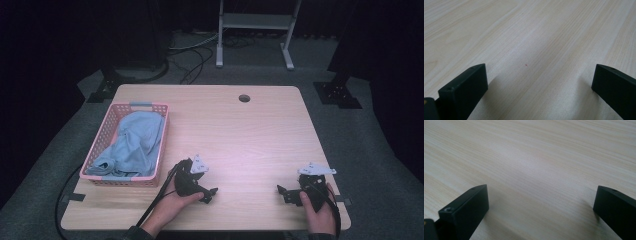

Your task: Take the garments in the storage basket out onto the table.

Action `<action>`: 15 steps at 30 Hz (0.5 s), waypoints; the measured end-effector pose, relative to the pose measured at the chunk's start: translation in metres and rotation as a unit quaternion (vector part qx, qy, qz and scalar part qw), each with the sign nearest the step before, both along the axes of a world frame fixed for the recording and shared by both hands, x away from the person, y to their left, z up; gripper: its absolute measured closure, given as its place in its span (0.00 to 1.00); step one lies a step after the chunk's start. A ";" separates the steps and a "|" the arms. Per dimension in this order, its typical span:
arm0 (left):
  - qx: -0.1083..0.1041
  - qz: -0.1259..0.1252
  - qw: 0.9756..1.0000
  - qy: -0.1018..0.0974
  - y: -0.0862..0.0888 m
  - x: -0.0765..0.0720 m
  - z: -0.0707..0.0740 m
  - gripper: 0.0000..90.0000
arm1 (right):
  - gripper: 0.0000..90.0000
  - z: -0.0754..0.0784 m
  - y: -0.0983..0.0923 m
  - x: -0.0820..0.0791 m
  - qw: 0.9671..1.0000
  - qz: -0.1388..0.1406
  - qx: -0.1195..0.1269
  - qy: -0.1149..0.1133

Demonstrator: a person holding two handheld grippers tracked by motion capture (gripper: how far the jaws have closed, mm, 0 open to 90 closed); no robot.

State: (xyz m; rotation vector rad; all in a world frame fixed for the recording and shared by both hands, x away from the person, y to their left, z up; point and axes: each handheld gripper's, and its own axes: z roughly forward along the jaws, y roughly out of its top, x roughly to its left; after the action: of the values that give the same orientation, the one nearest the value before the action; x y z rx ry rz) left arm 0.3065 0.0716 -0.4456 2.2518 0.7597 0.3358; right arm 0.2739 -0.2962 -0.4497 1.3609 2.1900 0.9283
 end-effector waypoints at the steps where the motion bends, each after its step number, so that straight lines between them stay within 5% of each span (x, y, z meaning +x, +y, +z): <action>1: 0.000 0.000 1.000 0.000 0.000 0.000 0.000 0.00 | 0.00 0.000 0.000 0.000 1.000 0.000 0.000 0.000; 5: -0.024 -0.006 1.000 0.009 -0.002 0.000 0.003 0.00 | 0.00 0.000 0.000 0.000 1.000 0.000 0.000 0.000; 15: -0.042 -0.012 0.999 0.001 -0.008 -0.001 0.017 0.00 | 0.00 0.000 0.000 0.000 1.000 0.000 0.000 0.000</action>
State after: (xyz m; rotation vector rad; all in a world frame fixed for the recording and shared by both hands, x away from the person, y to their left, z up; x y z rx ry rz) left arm 0.3057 0.0640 -0.4289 2.1818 0.7326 0.2857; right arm 0.2734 -0.2962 -0.4497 1.3609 2.1905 0.9295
